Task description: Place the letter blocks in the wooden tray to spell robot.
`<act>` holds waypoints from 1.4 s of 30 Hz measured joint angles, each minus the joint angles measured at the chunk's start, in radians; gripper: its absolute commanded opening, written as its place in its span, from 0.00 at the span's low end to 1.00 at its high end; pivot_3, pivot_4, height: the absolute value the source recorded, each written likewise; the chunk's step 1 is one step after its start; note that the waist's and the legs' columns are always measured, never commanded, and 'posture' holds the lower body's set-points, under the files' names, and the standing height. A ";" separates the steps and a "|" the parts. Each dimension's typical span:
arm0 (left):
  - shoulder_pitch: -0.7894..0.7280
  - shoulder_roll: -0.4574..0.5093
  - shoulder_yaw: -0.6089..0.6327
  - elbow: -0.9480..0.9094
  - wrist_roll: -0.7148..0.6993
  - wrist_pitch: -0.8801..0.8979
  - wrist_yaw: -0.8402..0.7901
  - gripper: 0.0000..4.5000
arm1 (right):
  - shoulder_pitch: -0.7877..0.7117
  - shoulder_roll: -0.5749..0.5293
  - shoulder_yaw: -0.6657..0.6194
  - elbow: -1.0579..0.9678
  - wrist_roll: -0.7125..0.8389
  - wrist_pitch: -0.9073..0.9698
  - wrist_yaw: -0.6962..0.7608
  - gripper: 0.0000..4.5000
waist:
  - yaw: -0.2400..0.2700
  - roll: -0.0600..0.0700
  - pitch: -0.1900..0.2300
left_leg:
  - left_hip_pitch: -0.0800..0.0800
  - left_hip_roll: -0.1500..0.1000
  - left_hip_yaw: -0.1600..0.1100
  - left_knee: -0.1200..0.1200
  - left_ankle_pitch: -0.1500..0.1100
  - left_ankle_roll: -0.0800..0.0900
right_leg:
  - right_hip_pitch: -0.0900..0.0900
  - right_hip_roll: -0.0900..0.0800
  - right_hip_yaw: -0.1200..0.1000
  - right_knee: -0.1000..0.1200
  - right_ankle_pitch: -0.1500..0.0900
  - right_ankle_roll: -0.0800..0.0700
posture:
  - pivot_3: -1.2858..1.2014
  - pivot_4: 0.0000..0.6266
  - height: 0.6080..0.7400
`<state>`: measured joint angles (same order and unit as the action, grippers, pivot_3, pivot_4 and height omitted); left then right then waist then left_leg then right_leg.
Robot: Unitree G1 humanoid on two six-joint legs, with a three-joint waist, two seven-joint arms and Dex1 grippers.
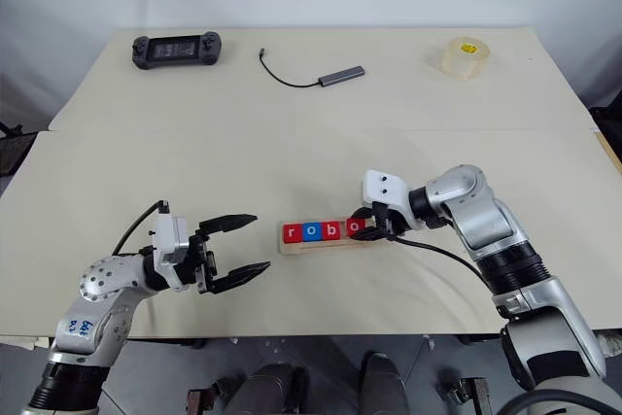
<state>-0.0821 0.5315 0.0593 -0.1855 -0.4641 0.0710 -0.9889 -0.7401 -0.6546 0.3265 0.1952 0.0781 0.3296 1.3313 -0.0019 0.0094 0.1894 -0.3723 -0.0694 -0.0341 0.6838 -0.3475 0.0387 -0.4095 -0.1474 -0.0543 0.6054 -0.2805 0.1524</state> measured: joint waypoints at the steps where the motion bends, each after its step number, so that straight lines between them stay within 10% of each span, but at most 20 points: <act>1: 0.003 0.000 0.000 0.000 0.001 0.000 0.003 1.00 | 0.000 0.003 0.000 0.000 0.000 0.000 -0.001 0.70 | 0.000 0.000 0.000 | 0.000 0.000 0.000 0.000 0.000 0.000 | 0.000 0.000 0.000 0.000 0.000 0.000 | 0.52 0.24 1.00; 3: 0.007 0.000 0.000 -0.002 0.001 0.000 0.009 1.00 | 0.001 0.003 -0.003 -0.006 0.006 0.007 -0.002 0.84 | 0.000 0.000 0.000 | 0.000 0.000 0.000 0.000 0.000 0.000 | 0.000 0.000 0.000 0.000 0.000 0.000 | 0.52 0.24 1.00; 7: 0.008 0.000 0.000 -0.004 0.001 0.000 0.015 1.00 | 0.004 -0.011 -0.042 -0.046 0.037 0.049 -0.007 0.81 | 0.003 0.000 0.000 | 0.000 0.000 0.000 0.000 0.000 0.000 | 0.000 0.000 0.000 0.000 0.000 0.000 | 0.52 0.24 1.00; 19: 0.009 0.000 0.000 -0.004 0.001 -0.001 0.015 1.00 | 0.058 -0.095 -0.085 -0.030 0.018 0.058 -0.037 0.01 | -0.001 0.000 0.000 | 0.000 0.001 0.001 0.000 0.000 0.000 | 0.000 0.000 0.000 0.000 0.000 0.000 | 0.52 0.24 1.00; 39: 0.010 0.001 0.000 -0.006 0.002 -0.001 0.027 1.00 | 0.075 -0.067 -0.041 -0.066 0.017 0.063 -0.060 0.01 | 0.005 0.000 0.000 | 0.000 -0.001 0.000 0.000 0.000 0.000 | 0.000 -0.001 0.000 0.000 0.000 0.000 | 0.52 0.24 1.00; 42: 0.008 0.001 -0.001 -0.003 0.002 -0.002 0.019 1.00 | 0.170 -0.106 -0.158 -0.142 0.074 0.086 -0.085 0.14 | 0.011 0.000 0.000 | 0.000 -0.001 -0.001 0.000 0.000 0.000 | 0.000 -0.001 0.000 -0.001 0.000 0.000 | 0.52 0.24 1.00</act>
<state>-0.0744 0.5327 0.0585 -0.1884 -0.4625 0.0686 -0.9695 -0.5699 -0.7604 0.1688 0.0537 0.1517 0.4157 1.2460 0.0089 0.0094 0.1894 -0.3728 -0.0701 -0.0348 0.6834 -0.3476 0.0388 -0.4095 -0.1480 -0.0547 0.6049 -0.2805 0.1524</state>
